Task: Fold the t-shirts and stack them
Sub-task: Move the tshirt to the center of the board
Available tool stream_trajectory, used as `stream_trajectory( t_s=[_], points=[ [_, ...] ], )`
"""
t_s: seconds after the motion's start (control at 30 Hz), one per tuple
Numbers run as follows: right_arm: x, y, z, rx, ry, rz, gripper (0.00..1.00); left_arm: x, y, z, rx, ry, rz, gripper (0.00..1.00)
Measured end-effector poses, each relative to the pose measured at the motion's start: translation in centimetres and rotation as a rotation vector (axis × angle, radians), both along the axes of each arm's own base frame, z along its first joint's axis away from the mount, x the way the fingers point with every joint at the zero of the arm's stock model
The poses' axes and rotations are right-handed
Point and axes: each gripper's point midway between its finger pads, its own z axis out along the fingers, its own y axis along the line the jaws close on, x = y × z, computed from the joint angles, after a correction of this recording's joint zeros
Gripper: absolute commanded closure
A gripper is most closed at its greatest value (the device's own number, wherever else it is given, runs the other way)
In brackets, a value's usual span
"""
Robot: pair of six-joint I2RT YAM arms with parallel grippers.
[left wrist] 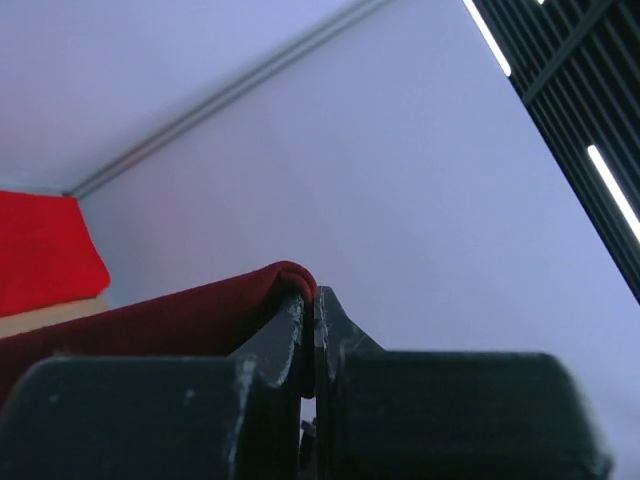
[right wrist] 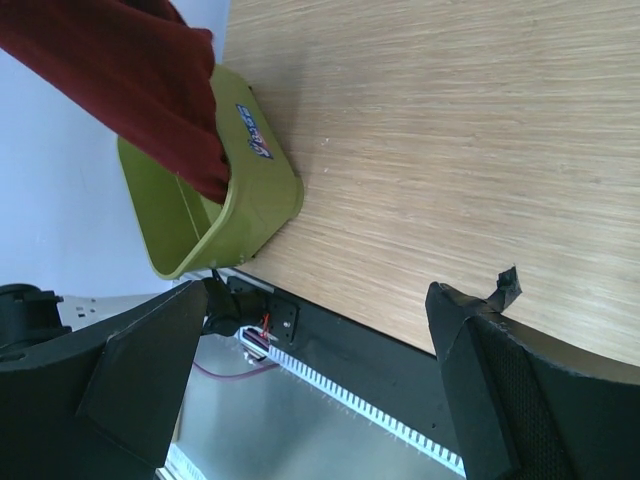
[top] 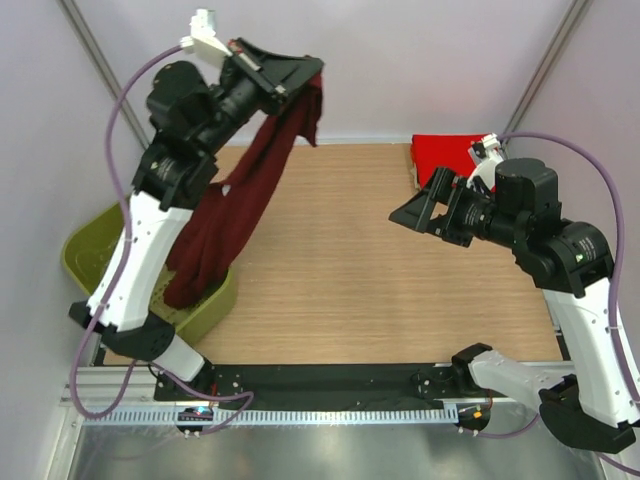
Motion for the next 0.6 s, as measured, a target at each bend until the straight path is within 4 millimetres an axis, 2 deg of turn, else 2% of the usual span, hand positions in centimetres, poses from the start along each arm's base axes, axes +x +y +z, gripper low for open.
stream_trajectory(
  t_s=[0.1, 0.2, 0.3, 0.37, 0.6],
  points=[
    [0.1, 0.1, -0.2, -0.001, 0.003, -0.001, 0.00, -0.4, -3.9, -0.3, 0.016, -0.010, -0.103, 1.00],
    [0.3, 0.0, -0.4, -0.003, 0.003, -0.004, 0.00, -1.1, -5.8, -0.5, 0.026, -0.016, -0.159, 1.00],
    [0.2, -0.1, -0.6, -0.003, -0.003, -0.008, 0.00, -2.0, -6.3, 0.3, 0.010, -0.042, -0.184, 1.00],
    [0.1, -0.1, -0.7, 0.002, -0.011, -0.007, 0.00, -2.8, -6.3, 1.5, -0.014, -0.072, -0.192, 1.00],
    [0.2, 0.0, -0.2, 0.026, -0.052, -0.006, 0.00, -6.5, -6.1, 7.8, -0.174, -0.206, -0.255, 1.00]
  ],
)
